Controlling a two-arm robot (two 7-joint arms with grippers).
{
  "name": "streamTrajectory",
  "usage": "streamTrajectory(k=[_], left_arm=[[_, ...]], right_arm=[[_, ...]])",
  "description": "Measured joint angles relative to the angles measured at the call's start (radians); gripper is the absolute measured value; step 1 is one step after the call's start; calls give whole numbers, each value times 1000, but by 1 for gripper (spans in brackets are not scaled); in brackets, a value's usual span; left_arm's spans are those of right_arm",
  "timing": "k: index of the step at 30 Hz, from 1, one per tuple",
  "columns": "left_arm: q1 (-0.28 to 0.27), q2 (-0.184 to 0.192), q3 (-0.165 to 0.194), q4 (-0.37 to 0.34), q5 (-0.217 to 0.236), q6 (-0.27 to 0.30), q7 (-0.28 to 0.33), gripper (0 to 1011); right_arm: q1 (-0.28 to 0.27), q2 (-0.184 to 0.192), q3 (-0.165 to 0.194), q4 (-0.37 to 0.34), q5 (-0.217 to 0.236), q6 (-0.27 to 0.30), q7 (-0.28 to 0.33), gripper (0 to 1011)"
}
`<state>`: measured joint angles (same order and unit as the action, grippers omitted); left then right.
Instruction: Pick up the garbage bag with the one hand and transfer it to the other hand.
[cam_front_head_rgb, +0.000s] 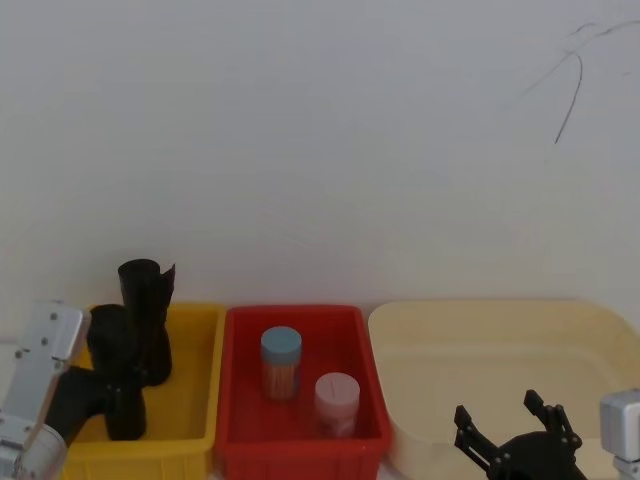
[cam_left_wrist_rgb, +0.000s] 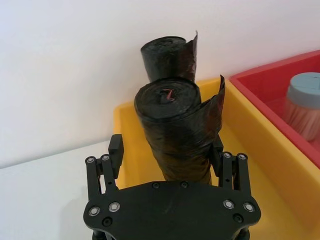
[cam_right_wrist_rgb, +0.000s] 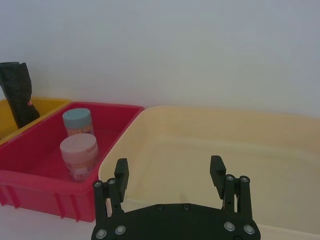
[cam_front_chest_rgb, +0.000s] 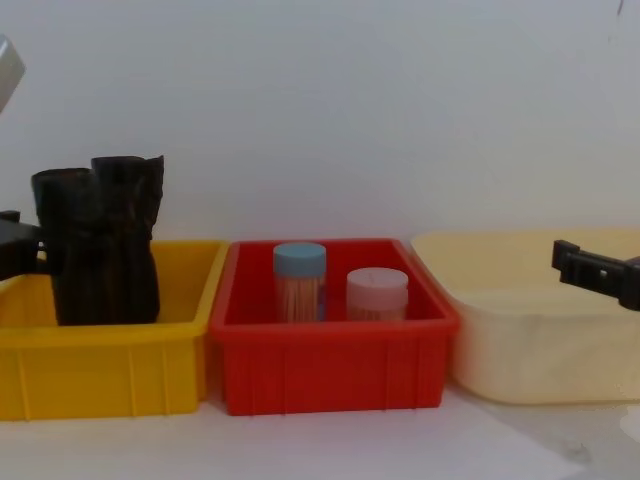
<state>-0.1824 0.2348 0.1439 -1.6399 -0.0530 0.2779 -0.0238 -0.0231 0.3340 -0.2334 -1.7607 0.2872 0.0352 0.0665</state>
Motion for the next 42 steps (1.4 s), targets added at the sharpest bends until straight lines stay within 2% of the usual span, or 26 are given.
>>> streamTrajectory(k=[7,20,27,36,42], left_arm=[[-5,-14,-8,9,18,-2,1,1002],[-17,-24,-8,32,2,-11,-81,979],[-20,-27,-6,40,-5,-13,-104,822],[-23,-29,-5,45,-10,-14,-119,547],[-23,-29,-5,46,-12,-15,-125,487]], right_arm=[[0,0,0,0,0,0,0,1004],[0,0,0,0,0,0,0,1005],[0,0,0,0,0,0,0,1004],[0,0,0,0,0,0,0,1004],[0,0,0,0,0,0,0,1005]])
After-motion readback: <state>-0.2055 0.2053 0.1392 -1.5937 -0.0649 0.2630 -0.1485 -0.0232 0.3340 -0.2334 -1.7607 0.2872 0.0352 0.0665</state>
